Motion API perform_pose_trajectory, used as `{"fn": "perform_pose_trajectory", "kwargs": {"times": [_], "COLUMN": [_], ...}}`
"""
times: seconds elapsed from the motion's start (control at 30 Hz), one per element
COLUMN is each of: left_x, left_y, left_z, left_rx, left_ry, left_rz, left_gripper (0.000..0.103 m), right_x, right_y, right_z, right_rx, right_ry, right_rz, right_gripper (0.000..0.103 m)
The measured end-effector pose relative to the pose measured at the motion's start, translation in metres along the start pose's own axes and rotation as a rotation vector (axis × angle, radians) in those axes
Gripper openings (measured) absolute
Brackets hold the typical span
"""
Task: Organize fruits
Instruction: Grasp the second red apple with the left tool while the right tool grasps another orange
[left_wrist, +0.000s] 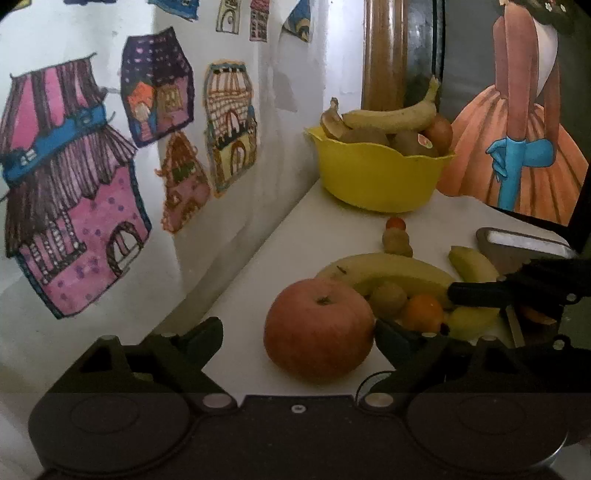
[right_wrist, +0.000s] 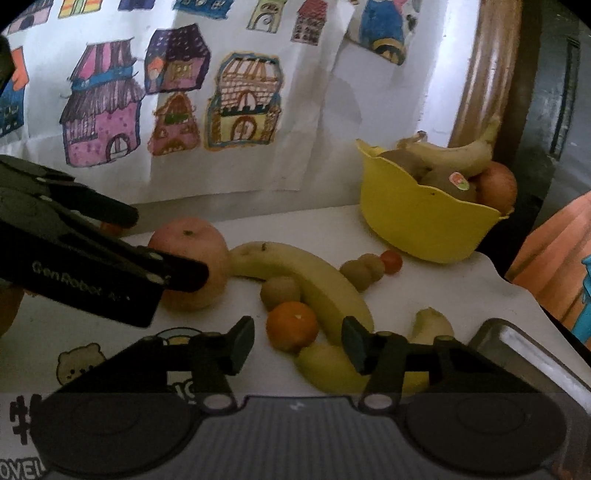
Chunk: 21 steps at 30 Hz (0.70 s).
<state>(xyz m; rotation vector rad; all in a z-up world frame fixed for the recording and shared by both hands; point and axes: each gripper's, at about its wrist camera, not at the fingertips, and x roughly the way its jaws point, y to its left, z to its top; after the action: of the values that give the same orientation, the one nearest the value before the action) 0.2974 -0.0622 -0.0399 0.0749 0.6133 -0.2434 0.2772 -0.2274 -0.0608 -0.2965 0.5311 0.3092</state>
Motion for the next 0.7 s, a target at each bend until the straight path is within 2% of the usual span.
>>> {"fn": "perform_pose_trajectory", "kwargs": {"times": [0.2, 0.3, 0.4, 0.43, 0.7], "left_x": [0.005, 0.006, 0.006, 0.007, 0.004], "left_y": [-0.001, -0.001, 0.000, -0.001, 0.002], "left_z": [-0.001, -0.002, -0.002, -0.002, -0.003], "left_rx": [0.000, -0.004, -0.010, -0.009, -0.034], "left_ry": [0.014, 0.018, 0.022, 0.021, 0.026], "left_rz": [-0.008, -0.015, -0.048, -0.056, -0.053], "left_gripper": [0.088, 0.086, 0.075, 0.071, 0.070], "right_x": [0.010, 0.013, 0.014, 0.014, 0.006], "right_y": [0.006, 0.006, 0.006, 0.006, 0.010], "right_z": [0.004, 0.005, 0.006, 0.006, 0.005], "right_rx": [-0.024, -0.015, -0.002, 0.002, 0.013], "right_ry": [0.030, 0.035, 0.039, 0.039, 0.025], "right_rz": [-0.008, 0.002, -0.013, -0.013, -0.010], "right_gripper": [0.054, 0.046, 0.035, 0.035, 0.035]}}
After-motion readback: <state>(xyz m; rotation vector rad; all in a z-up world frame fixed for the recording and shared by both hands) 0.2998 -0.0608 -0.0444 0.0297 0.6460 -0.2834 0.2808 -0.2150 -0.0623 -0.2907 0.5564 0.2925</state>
